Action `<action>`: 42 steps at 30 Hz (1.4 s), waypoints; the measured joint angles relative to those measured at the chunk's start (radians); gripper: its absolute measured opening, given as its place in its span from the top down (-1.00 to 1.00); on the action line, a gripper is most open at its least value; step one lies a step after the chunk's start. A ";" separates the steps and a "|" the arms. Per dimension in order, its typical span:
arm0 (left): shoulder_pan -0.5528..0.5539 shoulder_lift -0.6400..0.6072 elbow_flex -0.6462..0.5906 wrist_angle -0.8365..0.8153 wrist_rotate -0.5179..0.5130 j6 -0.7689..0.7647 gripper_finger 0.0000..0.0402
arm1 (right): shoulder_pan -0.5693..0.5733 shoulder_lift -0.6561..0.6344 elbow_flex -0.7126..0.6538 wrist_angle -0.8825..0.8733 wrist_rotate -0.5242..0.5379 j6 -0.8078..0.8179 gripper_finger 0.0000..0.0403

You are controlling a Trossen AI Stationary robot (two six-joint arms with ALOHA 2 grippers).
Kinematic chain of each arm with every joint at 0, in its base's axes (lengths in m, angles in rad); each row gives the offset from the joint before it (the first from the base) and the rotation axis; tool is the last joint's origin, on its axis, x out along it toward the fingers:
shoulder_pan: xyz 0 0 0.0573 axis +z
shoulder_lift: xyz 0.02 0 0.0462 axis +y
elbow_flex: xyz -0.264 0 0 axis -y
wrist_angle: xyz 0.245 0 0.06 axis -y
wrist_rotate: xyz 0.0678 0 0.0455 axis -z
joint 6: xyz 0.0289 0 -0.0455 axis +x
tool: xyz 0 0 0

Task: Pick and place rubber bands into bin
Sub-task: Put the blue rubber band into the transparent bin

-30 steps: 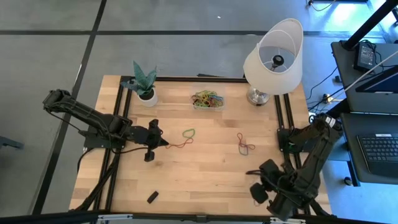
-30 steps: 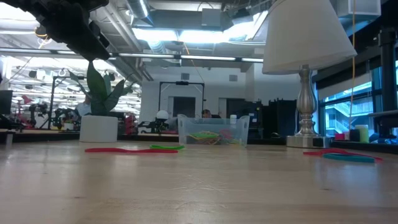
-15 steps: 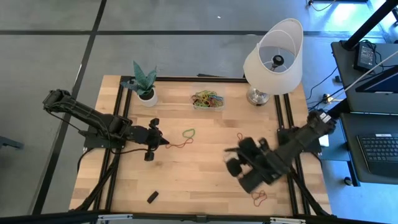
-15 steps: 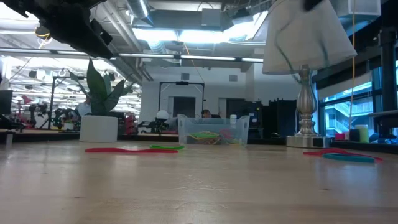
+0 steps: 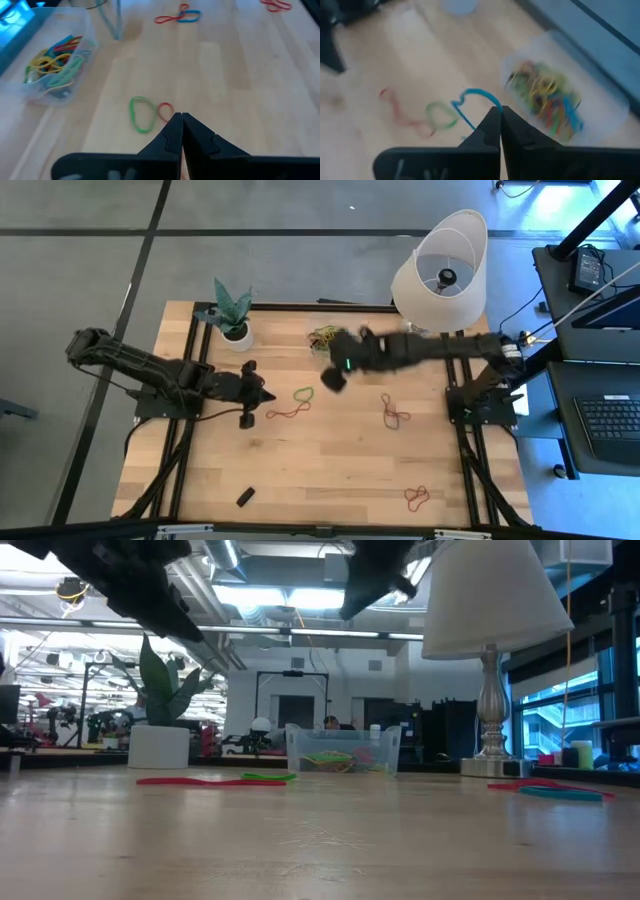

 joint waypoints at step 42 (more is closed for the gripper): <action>0.270 0.000 0.000 0.001 -0.037 -0.112 0.98 | -0.469 0.333 0.044 0.114 -0.405 -0.401 0.59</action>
